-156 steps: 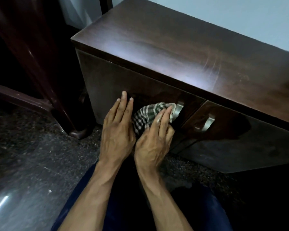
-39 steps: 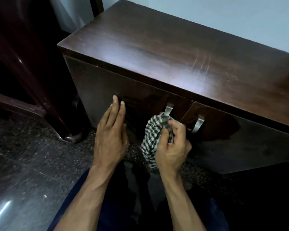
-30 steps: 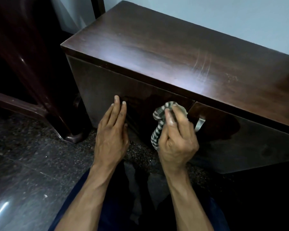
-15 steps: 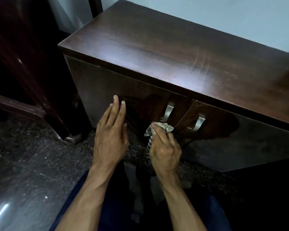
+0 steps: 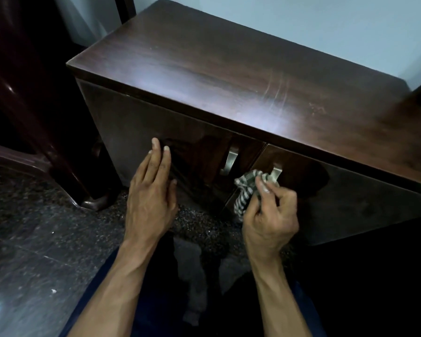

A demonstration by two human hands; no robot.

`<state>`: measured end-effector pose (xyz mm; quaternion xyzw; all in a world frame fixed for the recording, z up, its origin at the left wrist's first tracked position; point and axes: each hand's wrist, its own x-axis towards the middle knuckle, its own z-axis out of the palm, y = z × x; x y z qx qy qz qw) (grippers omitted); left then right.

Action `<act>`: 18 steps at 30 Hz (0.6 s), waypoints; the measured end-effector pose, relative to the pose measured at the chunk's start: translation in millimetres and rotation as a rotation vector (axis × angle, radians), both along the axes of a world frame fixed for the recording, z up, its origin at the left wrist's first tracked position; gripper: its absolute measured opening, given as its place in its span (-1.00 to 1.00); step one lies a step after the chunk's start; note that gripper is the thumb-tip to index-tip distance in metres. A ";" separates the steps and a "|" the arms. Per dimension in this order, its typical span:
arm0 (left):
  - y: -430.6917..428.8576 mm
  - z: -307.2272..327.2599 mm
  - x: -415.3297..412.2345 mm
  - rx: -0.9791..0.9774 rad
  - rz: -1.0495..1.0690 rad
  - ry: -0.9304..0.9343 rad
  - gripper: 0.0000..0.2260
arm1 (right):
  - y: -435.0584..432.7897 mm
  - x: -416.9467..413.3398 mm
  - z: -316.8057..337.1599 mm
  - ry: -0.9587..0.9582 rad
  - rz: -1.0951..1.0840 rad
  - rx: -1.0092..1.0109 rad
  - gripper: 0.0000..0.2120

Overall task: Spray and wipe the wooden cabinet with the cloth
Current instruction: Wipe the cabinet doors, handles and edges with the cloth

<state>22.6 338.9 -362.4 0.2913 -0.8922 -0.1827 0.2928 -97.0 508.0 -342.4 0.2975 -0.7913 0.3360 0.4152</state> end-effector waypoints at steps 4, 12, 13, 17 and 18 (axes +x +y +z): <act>0.7 3.8 -0.7 0.006 0.006 0.000 -0.39 | -2.2 -9.1 14.5 0.011 -0.022 -0.086 -0.81; 3.8 4.5 -1.9 0.003 0.004 0.010 -0.40 | -3.5 -7.8 14.3 -0.062 0.017 -0.185 -0.84; 3.6 4.0 -2.0 -0.002 0.006 0.006 -0.40 | -4.1 -13.3 20.7 -0.055 0.008 -0.204 -0.85; 4.4 3.0 -2.6 -0.005 0.007 0.006 -0.40 | -4.2 -13.8 21.8 -0.057 -0.024 -0.242 -0.85; 4.9 3.2 -3.0 -0.001 0.008 0.008 -0.39 | -3.1 -12.4 16.8 -0.071 -0.017 -0.242 -0.83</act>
